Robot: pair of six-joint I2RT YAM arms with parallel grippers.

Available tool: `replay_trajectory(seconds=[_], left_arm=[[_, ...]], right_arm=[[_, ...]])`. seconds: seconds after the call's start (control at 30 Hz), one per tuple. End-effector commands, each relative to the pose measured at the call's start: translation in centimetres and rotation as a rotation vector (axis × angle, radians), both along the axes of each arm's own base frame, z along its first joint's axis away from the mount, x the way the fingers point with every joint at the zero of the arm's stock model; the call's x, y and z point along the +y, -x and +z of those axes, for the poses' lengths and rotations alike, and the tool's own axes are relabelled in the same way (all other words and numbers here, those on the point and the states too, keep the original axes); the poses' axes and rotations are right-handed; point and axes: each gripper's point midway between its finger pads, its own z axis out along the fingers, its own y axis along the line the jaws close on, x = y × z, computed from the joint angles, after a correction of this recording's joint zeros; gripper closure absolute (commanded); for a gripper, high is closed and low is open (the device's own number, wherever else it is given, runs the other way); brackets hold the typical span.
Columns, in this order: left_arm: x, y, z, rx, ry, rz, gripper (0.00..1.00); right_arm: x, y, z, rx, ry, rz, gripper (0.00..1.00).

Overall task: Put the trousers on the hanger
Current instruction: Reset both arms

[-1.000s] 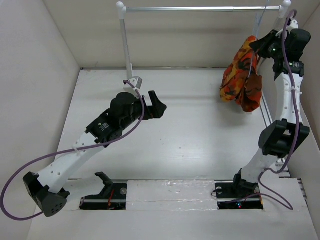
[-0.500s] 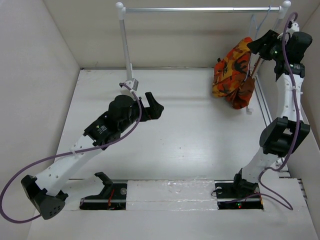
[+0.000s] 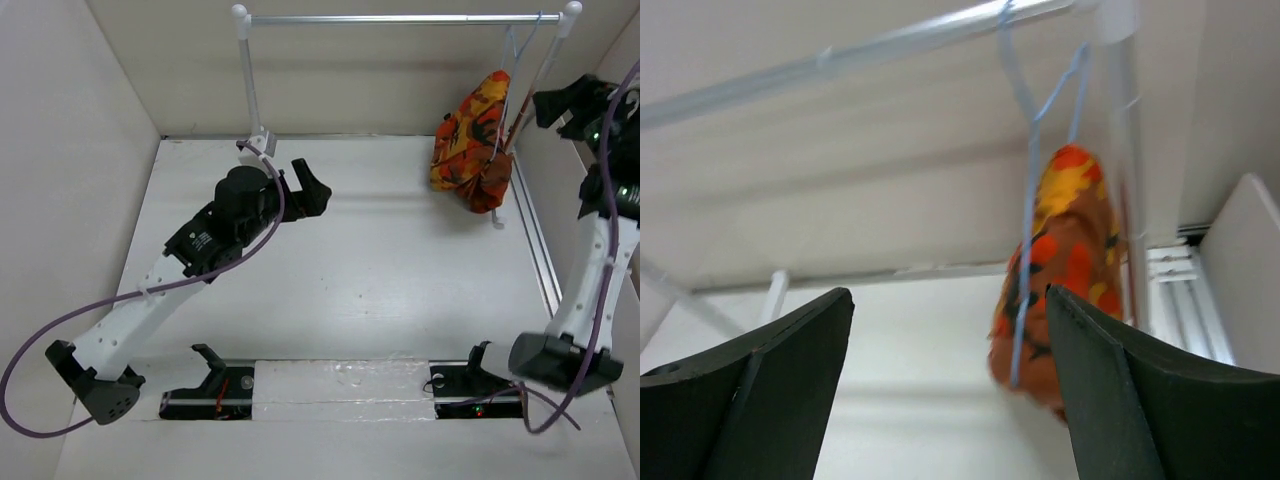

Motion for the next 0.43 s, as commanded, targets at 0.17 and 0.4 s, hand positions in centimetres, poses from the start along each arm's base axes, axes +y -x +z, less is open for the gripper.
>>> replay_trajectory(seconds=[0.17, 0.4], left_arm=[[3.1, 3.7, -1.8, -0.011, 0.054, 0.001, 0.01], [3.8, 6.5, -6.7, 0.070, 0.075, -0.056, 0.01]], right_arm=[[11.5, 12.3, -7.2, -0.028, 0.013, 0.153, 0.18], [13.1, 18.5, -23.4, 0.305, 0.005, 0.182, 0.19]])
